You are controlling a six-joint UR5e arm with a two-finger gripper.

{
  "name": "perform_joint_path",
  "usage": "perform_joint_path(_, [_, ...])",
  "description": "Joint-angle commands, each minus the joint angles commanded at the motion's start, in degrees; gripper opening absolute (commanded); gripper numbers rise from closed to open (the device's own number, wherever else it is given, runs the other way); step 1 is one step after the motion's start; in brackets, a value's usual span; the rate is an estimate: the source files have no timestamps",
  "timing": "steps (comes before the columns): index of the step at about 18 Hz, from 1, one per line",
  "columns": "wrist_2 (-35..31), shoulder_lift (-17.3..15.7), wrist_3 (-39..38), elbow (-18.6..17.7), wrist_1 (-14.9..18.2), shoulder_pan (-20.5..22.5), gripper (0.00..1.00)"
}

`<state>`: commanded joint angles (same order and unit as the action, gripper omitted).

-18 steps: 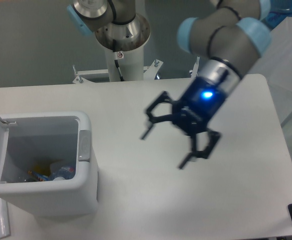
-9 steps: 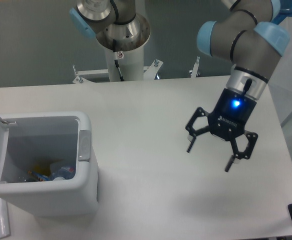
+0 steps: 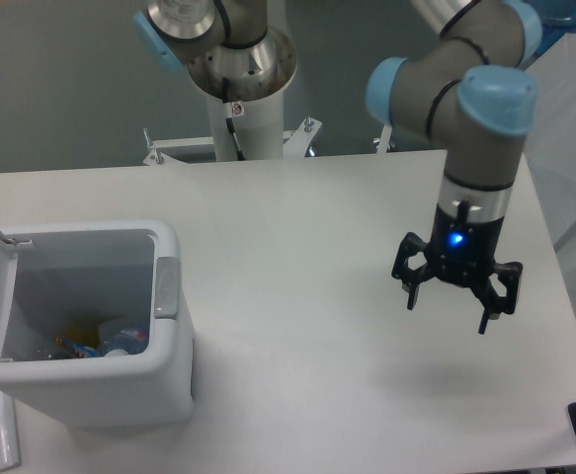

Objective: Place the trash in the trash can

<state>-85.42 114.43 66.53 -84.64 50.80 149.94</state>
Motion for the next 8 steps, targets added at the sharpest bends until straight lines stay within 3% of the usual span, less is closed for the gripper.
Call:
perform_joint_path(3, [-3.78,0.45,0.44,-0.52,1.58,-0.79,1.0])
perform_joint_path(6, [-10.19,0.45,3.95,-0.44,9.03,-1.32,1.0])
perform_joint_path(8, [-11.18,0.45,4.39,0.79,11.6,-1.76,1.0])
